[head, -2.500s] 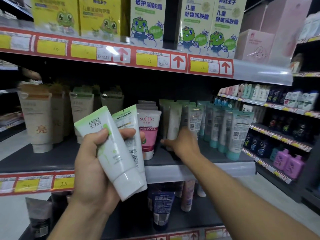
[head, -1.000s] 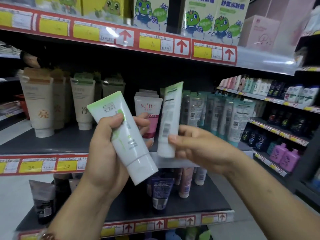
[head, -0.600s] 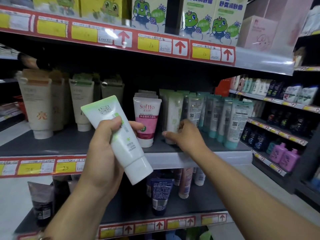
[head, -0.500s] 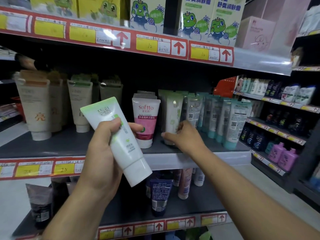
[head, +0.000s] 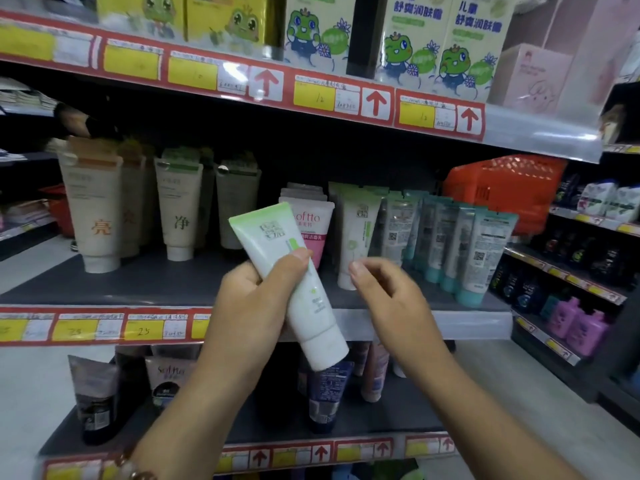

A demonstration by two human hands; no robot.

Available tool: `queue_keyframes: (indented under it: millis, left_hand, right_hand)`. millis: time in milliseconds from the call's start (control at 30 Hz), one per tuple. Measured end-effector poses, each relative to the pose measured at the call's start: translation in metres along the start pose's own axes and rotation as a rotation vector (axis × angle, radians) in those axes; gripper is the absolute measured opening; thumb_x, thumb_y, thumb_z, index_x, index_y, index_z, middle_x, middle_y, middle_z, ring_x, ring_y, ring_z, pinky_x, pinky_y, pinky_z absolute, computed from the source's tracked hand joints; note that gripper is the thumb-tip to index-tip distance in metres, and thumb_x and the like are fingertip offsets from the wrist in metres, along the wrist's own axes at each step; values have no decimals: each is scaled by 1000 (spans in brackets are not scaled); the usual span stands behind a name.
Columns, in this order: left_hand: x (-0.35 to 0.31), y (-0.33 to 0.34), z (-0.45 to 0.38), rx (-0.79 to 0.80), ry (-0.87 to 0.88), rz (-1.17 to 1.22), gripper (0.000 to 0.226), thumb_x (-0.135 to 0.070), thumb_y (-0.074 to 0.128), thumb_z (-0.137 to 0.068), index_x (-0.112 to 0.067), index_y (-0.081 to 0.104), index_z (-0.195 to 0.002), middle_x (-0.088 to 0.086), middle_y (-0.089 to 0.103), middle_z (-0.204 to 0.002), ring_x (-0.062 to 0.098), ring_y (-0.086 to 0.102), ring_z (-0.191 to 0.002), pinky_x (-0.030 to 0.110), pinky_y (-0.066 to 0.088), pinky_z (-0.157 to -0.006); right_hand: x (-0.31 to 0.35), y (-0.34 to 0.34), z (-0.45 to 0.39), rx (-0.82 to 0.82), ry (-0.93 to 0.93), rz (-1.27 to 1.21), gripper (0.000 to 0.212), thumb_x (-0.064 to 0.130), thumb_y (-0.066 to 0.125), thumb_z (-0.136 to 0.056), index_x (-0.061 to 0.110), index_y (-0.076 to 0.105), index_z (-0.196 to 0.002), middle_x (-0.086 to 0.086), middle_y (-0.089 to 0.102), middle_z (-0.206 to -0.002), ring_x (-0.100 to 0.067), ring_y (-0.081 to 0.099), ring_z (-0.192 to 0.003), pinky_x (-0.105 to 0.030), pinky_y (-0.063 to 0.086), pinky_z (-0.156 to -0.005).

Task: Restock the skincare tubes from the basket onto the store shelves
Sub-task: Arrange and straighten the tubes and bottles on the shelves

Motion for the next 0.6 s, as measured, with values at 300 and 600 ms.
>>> queue_keyframes:
  millis: [300,600]
  left_hand:
    - [-7,38,-6,111,332,-241,15,-20,71,-87,-24,70,-102,-12,75,-88,-1,70,-79,12,51,-60]
    - [30,73,-65,5,421,-975,32,-58,60,-86,-28,60,-97,-8,68,-86,12,64,-79,36,54,-69]
  right_hand:
    - [6,-14,6,183,-79,94,32,36,75,-81,34,65,-111,12,71,-102,-3,66,-95,-33,56,-84]
    - [-47,-18,-45,35,11,294,35,34,77,-74,23,56,-101,8,67,-93,-16,66,-86,-38,55,-73]
Point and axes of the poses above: each hand's wrist, its own z-axis away from the middle knuckle, its own y-axis out of the palm, x = y × z, the point moved 2 cm from there along -z, towards the middle knuckle
